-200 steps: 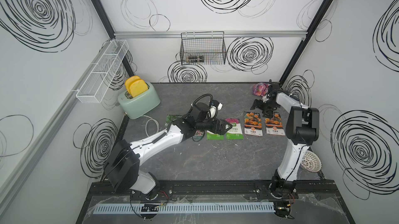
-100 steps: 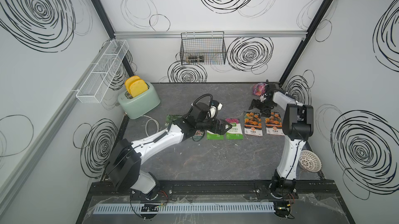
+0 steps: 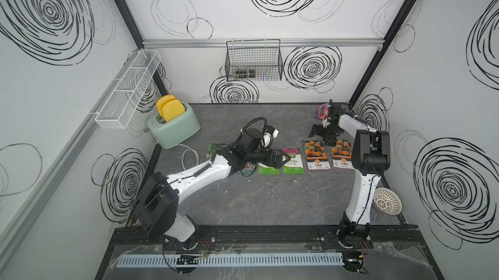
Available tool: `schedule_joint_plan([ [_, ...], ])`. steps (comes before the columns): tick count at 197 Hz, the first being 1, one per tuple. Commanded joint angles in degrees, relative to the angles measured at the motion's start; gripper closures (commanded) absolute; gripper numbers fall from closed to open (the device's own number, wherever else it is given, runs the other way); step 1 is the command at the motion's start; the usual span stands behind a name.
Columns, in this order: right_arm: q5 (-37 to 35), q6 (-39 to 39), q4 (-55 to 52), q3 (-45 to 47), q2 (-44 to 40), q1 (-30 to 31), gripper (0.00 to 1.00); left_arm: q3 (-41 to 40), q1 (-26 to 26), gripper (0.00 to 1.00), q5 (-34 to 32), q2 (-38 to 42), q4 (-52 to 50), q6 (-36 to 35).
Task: Arrange the seed packets in a row
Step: Adjust the seed packet at the center of the board.
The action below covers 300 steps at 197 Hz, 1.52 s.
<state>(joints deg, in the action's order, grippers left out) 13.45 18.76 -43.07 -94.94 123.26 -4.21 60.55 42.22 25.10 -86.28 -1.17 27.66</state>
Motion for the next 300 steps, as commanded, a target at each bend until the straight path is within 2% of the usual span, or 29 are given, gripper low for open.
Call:
schedule_joint_plan([
  [1,-0.09,-0.87,-1.32,-4.01,-2.25,-2.90,0.03,1.94,-0.29,0.04,0.65,-1.07,1.88,-0.27],
  [89,-1.15,-0.88,-2.00,-5.23,-0.94,-14.40,0.00,0.90,-0.12,0.04,1.13,-2.74,3.25,-0.85],
  [139,-2.16,-2.51,-2.23,-8.83,2.95,-17.65,0.01,-1.04,-0.29,0.03,1.87,-3.10,5.44,-0.32],
  [199,0.18,-3.97,-1.68,-12.27,6.70,-18.14,0.01,-1.80,-0.82,0.04,2.58,-3.34,5.92,-0.35],
  [300,-0.93,-4.72,-1.02,-9.85,7.88,-14.26,0.01,-2.26,-2.14,0.04,3.37,-3.13,5.68,-0.68],
])
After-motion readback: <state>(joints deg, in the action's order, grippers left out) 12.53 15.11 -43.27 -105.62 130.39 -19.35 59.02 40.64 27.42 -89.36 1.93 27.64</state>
